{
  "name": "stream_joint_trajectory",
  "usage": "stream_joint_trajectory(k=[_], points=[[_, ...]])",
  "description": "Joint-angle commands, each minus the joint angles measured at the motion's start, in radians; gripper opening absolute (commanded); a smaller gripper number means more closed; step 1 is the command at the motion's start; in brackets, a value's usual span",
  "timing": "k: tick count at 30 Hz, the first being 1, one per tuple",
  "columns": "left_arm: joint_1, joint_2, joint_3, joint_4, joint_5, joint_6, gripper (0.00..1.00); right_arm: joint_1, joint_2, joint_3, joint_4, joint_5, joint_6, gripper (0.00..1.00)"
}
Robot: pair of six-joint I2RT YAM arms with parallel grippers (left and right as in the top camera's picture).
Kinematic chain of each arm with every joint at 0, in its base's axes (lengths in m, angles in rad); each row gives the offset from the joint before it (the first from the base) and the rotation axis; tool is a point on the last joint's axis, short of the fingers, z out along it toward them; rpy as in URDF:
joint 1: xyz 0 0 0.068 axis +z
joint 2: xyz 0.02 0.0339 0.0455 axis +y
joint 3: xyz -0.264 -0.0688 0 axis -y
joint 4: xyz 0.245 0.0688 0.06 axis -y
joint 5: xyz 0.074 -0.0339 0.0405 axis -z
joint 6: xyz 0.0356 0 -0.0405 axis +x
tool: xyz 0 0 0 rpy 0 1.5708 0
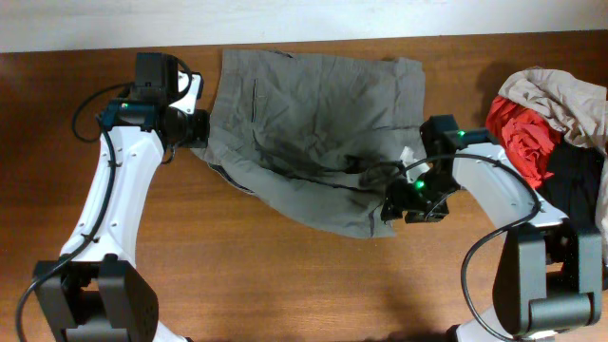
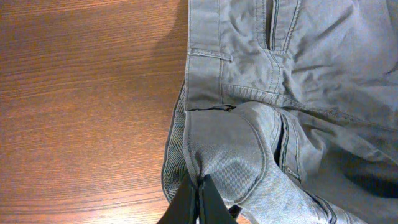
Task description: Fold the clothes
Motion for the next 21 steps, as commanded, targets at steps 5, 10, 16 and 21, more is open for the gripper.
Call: stream_joint_trajectory(k=[5, 10, 16, 21], points=[[0.005, -0.002, 0.003, 0.002, -0.01, 0.009, 0.01, 0.087, -0.026, -0.135, 0.167, 0.007, 0.051, 0.64], [0.005, -0.002, 0.003, 0.002, -0.01, 0.009, 0.01, 0.114, -0.026, -0.19, 0.265, 0.116, 0.116, 0.64], [0.005, -0.002, 0.003, 0.003, -0.01, 0.009, 0.01, 0.155, -0.026, -0.237, 0.299, 0.116, 0.161, 0.61], [0.005, -0.002, 0.003, 0.003, -0.01, 0.01, 0.01, 0.189, -0.033, -0.239, 0.286, 0.087, 0.164, 0.26]])
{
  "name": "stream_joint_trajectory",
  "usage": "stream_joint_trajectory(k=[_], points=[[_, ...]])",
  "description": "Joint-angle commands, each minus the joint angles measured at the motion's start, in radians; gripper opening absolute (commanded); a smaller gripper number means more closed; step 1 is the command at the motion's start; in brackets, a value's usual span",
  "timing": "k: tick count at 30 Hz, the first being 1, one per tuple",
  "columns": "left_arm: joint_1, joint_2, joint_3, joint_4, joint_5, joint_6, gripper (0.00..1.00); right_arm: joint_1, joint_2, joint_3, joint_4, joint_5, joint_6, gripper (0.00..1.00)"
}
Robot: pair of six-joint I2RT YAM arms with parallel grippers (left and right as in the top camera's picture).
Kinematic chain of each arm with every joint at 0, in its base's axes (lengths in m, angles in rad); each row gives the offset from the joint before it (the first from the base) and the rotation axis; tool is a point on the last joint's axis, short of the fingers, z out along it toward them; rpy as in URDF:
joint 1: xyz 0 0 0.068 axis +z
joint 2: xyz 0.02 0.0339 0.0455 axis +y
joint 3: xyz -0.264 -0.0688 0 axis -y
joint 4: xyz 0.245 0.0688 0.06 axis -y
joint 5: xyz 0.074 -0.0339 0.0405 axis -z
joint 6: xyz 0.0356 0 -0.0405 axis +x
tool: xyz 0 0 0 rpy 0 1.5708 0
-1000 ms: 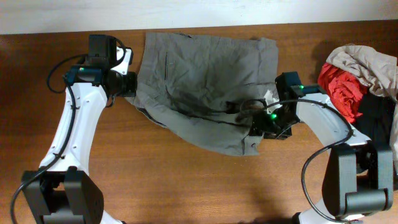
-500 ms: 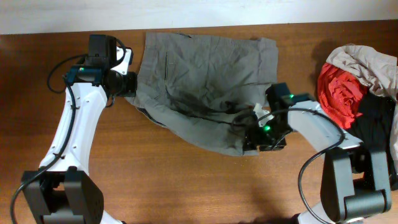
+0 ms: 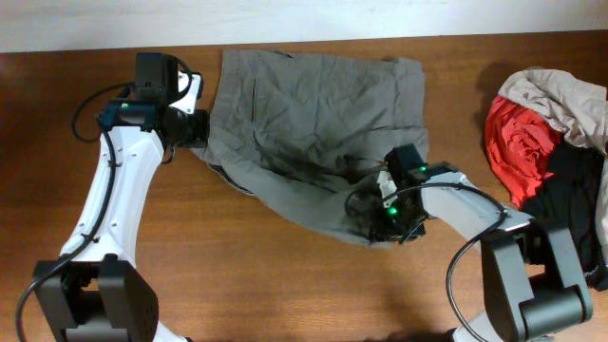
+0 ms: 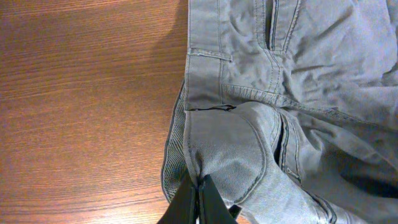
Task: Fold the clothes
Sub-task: 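Lift the trousers with both grippers and stretch them sideways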
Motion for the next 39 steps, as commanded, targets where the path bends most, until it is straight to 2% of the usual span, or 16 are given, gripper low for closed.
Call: stream_joint_trajectory(k=[1, 3, 5, 10, 18, 21, 28, 29, 31, 33, 34, 35, 36, 38, 39], points=[[0.005, -0.002, 0.003, 0.002, -0.01, 0.013, 0.01, 0.024, -0.028, -0.012, -0.018, -0.016, 0.013, 0.2], [0.005, -0.002, 0.003, 0.002, -0.01, 0.013, 0.01, 0.024, -0.051, -0.004, -0.048, -0.016, 0.013, 0.1], [0.005, -0.003, 0.003, 0.002, -0.01, 0.017, 0.01, 0.02, -0.088, 0.01, -0.083, -0.015, 0.013, 0.04], [0.005, -0.017, 0.061, -0.042, -0.011, 0.021, 0.0, 0.02, -0.267, 0.098, -0.195, 0.034, 0.029, 0.04], [0.005, -0.077, 0.241, -0.266, -0.127, 0.021, 0.01, 0.019, -0.48, 0.29, -0.391, 0.558, 0.22, 0.04], [0.005, -0.12, 0.277, -0.328, -0.132, 0.02, 0.01, 0.019, -0.507, 0.325, -0.4, 0.557, 0.217, 0.04], [0.013, -0.243, 0.315, -0.299, -0.13, 0.021, 0.01, 0.019, -0.539, 0.426, -0.375, 0.573, 0.206, 0.04], [0.013, -0.259, 0.315, -0.287, -0.13, 0.021, 0.01, 0.019, -0.54, 0.443, -0.365, 0.562, 0.19, 0.04], [0.013, -0.279, 0.315, -0.279, -0.13, 0.021, 0.0, 0.019, -0.54, 0.469, -0.341, 0.49, 0.03, 0.04], [0.013, -0.285, 0.315, -0.286, -0.13, 0.021, 0.0, 0.015, -0.54, 0.48, -0.348, 0.497, 0.061, 0.04], [0.013, -0.285, 0.315, -0.291, -0.13, 0.02, 0.0, 0.014, -0.54, 0.484, -0.346, 0.401, 0.052, 0.04], [0.013, -0.285, 0.315, -0.293, -0.13, 0.02, 0.0, 0.016, -0.54, 0.484, -0.343, 0.304, -0.022, 0.04], [0.013, -0.285, 0.315, -0.286, -0.131, 0.021, 0.0, 0.013, -0.539, 0.484, -0.359, 0.356, -0.082, 0.04], [0.013, -0.285, 0.315, -0.26, -0.13, 0.02, 0.0, -0.021, -0.541, 0.498, -0.385, 0.561, 0.1, 0.04], [0.013, -0.285, 0.315, -0.238, -0.127, 0.02, 0.0, -0.048, -0.542, 0.518, -0.377, 0.498, 0.097, 0.04]])
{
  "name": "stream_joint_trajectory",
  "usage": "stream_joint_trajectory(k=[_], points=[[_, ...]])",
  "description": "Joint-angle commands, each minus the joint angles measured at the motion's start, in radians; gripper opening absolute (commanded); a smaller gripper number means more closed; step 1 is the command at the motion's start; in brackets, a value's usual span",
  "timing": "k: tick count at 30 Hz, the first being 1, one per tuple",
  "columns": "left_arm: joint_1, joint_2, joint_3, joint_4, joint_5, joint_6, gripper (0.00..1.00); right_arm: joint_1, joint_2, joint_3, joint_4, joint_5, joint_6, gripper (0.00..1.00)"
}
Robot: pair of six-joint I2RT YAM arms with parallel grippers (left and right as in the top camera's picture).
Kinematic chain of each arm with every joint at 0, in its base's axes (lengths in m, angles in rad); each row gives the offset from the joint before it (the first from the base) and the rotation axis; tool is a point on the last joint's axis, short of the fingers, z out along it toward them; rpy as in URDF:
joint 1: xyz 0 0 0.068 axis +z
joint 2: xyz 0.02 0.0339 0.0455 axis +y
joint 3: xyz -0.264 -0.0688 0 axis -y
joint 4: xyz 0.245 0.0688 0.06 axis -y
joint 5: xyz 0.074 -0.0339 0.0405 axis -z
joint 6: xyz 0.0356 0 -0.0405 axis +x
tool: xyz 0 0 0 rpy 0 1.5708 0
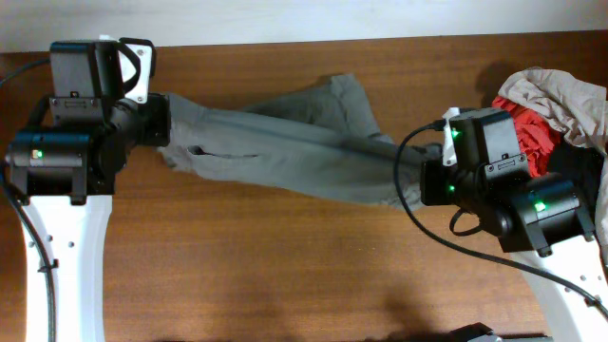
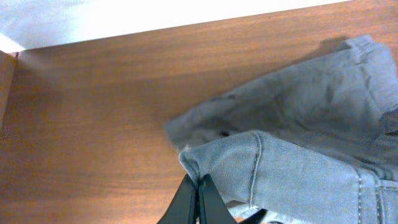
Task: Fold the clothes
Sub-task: 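Lift the trousers with both grippers and stretch them sideways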
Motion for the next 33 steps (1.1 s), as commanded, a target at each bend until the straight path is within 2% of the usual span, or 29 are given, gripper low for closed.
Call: stream_joint_trajectory(k=[1, 2, 3, 4, 5, 6, 7, 8, 9, 10, 12, 15, 18, 20, 22, 25, 33], points=[[0.01, -0.003, 0.021, 0.06, -0.031, 0.016, 0.0, -0.072, -0.013, 0.071, 0.013, -0.029, -0.039, 0.04], [0.01, -0.003, 0.023, 0.071, -0.014, 0.017, 0.0, -0.073, -0.013, 0.087, 0.023, -0.093, -0.111, 0.04], [0.01, -0.003, 0.027, 0.087, 0.012, 0.017, 0.0, -0.073, -0.013, 0.111, 0.024, -0.08, -0.122, 0.04], [0.01, -0.003, 0.032, 0.097, 0.033, 0.021, 0.0, -0.074, -0.012, 0.135, 0.022, -0.009, -0.07, 0.04], [0.01, -0.003, 0.037, 0.104, 0.055, 0.033, 0.0, -0.08, -0.013, 0.164, 0.013, 0.092, 0.045, 0.04], [0.01, -0.003, 0.044, 0.109, 0.083, 0.048, 0.0, -0.085, -0.013, 0.186, 0.008, 0.119, 0.111, 0.04], [0.01, -0.003, 0.054, 0.108, 0.1, 0.055, 0.0, -0.085, -0.012, 0.212, 0.021, 0.062, 0.102, 0.04], [0.01, -0.003, 0.061, 0.106, 0.104, 0.055, 0.0, -0.081, -0.012, 0.229, 0.046, -0.049, -0.013, 0.04], [0.01, -0.004, 0.074, 0.09, 0.1, 0.054, 0.0, -0.076, -0.012, 0.251, 0.057, -0.159, -0.187, 0.04], [0.01, -0.005, 0.083, 0.068, 0.096, 0.053, 0.0, -0.078, -0.012, 0.261, 0.051, -0.108, -0.168, 0.04], [0.01, -0.008, 0.092, 0.019, 0.096, 0.053, 0.0, -0.087, -0.012, 0.266, 0.034, 0.028, -0.016, 0.04], [0.01, -0.008, 0.092, -0.026, 0.088, 0.054, 0.0, -0.09, -0.002, 0.266, 0.021, -0.114, -0.147, 0.04], [0.01, -0.012, 0.092, -0.051, 0.085, 0.055, 0.0, -0.092, 0.002, 0.266, -0.016, -0.051, -0.11, 0.04], [0.01, -0.019, 0.092, -0.063, 0.085, 0.055, 0.0, -0.09, 0.0, 0.266, -0.019, -0.091, -0.109, 0.04], [0.01, -0.029, 0.092, -0.07, 0.085, 0.055, 0.0, -0.086, 0.0, 0.266, -0.03, -0.137, -0.189, 0.04], [0.01, -0.039, 0.092, -0.063, 0.086, 0.055, 0.0, -0.086, 0.0, 0.266, -0.037, -0.081, -0.124, 0.04], [0.01, -0.069, 0.187, -0.041, 0.09, 0.058, 0.0, -0.086, -0.025, 0.299, -0.005, -0.069, -0.082, 0.04]])
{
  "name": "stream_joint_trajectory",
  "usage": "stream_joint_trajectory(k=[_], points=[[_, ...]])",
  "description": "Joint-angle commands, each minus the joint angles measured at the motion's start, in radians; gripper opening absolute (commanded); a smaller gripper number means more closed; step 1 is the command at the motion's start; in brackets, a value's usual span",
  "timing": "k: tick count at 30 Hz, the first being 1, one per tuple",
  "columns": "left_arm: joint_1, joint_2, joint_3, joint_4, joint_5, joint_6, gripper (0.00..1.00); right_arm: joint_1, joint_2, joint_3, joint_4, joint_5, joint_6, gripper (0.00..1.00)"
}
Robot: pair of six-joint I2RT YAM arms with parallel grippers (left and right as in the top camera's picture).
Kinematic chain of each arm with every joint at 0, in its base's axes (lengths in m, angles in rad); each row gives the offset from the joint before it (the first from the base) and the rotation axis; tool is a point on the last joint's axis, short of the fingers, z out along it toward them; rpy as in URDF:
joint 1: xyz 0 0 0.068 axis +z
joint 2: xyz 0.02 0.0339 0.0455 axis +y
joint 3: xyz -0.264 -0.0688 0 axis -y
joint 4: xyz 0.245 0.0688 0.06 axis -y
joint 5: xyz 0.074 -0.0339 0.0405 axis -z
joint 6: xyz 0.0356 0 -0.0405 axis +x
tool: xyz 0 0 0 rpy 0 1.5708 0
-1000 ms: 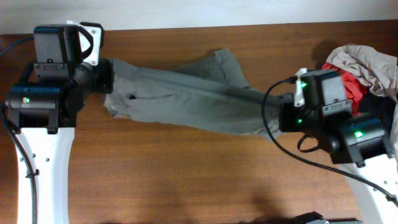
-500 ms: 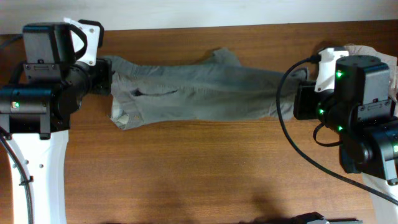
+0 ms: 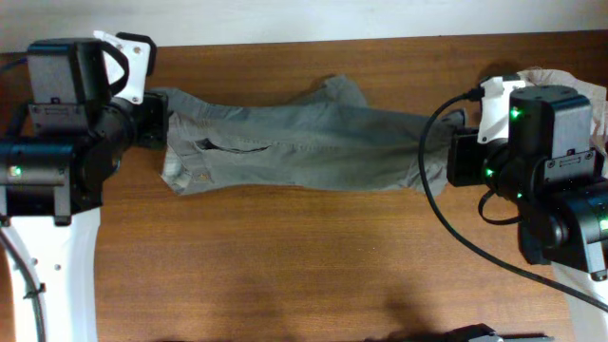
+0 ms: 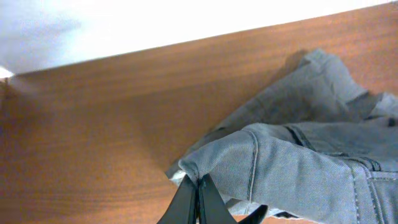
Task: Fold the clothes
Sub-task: 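Lift the trousers with both grippers and stretch them sideways, then lay the trousers down on the table and open both grippers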
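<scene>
The grey shorts point(image 3: 304, 147) hang stretched in a long band between my two arms, above the brown table point(image 3: 304, 275). My left gripper point(image 3: 161, 128) is shut on the garment's left end. In the left wrist view the left gripper point(image 4: 199, 182) pinches a seamed corner of the grey shorts point(image 4: 292, 162), the fingertips point(image 4: 189, 198) pressed together. My right gripper point(image 3: 445, 157) holds the right end, its jaws mostly hidden under the wrist. A fold of the cloth bulges up near the middle.
A pile of other clothes point(image 3: 562, 76) lies at the far right, largely covered by my right arm. The table's back edge and a white wall point(image 3: 304, 19) run along the top.
My right gripper has moved right and slightly up with its end of the shorts. The cloth, slanted before, now spans level and longer. My left arm has shifted a little to the left.
The shorts lay spread flat with my left gripper shut on their left corner and the right gripper beside the lower hem. Then the right gripper was on that hem. Then both arms held the shorts off the table, slanted, and now they are stretched level.
</scene>
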Motion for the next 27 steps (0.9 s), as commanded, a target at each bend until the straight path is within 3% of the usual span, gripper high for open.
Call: stream_joint_trajectory(k=[1, 10, 17, 21, 27], points=[[0.004, -0.053, 0.12, 0.012, 0.001, 0.017, 0.0, -0.002, -0.035, 0.073, 0.001, 0.024, 0.034, 0.04], [-0.035, -0.129, 0.41, -0.085, 0.065, 0.016, 0.0, -0.003, -0.049, 0.406, -0.192, 0.048, 0.153, 0.04], [-0.042, -0.17, 0.578, -0.16, 0.106, 0.013, 0.0, 0.0, -0.05, 0.609, -0.285, 0.021, 0.157, 0.04], [-0.042, -0.19, 0.655, -0.168, 0.183, 0.013, 0.0, 0.0, -0.05, 0.688, -0.311, -0.048, 0.153, 0.04], [-0.042, -0.207, 0.701, -0.2, 0.165, 0.013, 0.0, 0.0, -0.05, 0.743, -0.357, -0.107, 0.154, 0.04]])
